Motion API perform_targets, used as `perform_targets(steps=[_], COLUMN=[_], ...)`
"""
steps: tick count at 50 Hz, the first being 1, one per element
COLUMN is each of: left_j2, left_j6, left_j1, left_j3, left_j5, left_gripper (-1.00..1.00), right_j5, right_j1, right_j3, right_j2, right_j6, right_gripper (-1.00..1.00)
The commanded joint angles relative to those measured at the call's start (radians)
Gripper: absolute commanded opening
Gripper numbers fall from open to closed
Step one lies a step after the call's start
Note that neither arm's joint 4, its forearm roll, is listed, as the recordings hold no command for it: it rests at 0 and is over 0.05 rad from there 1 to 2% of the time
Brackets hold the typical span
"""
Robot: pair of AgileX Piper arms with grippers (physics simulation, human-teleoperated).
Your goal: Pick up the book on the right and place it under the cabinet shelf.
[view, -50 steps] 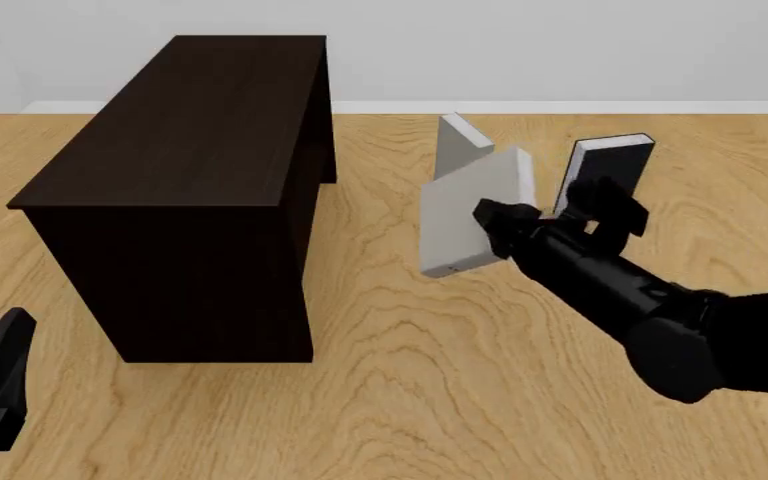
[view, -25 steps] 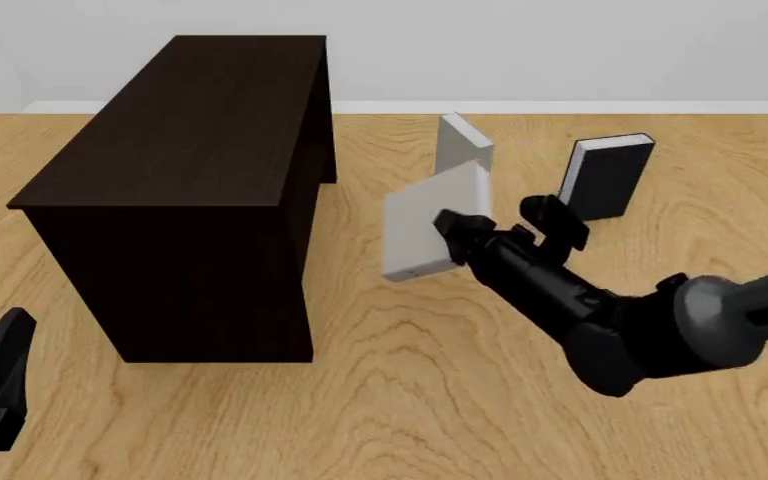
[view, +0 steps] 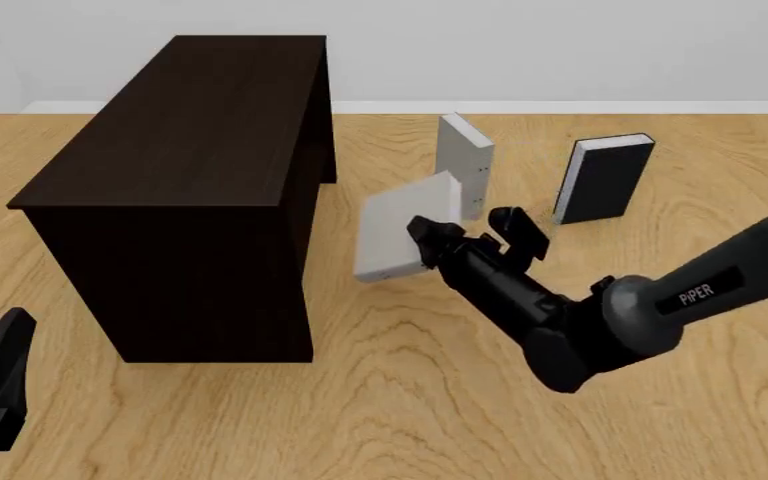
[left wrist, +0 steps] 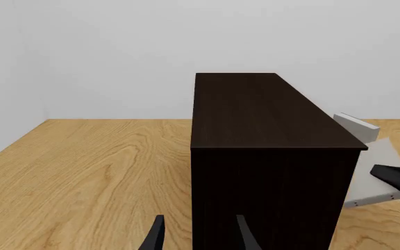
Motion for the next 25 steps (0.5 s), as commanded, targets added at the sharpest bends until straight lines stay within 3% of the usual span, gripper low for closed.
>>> perform_targets(steps=[1,15,25], left_j2=[0.000,0.000,0.000], left_j6=[0.000,0.000,0.000], left_j1=[0.000,0.000,0.000], left_j3=[0.000,0.000,0.000], left_j5=[0.000,0.000,0.000], left_gripper=[1.00,1.00,1.00], right_j5=[-0.070,-0.164,-0.170], right_j1=[0.004,0.002,-0.007], right_j3=[-0.048,-0.086,-0.108], right_j2=[0.093,0.237,0.282], right_j6=[0.058,0.097,0.107], right_gripper=[-1.00,-1.00,-1.00])
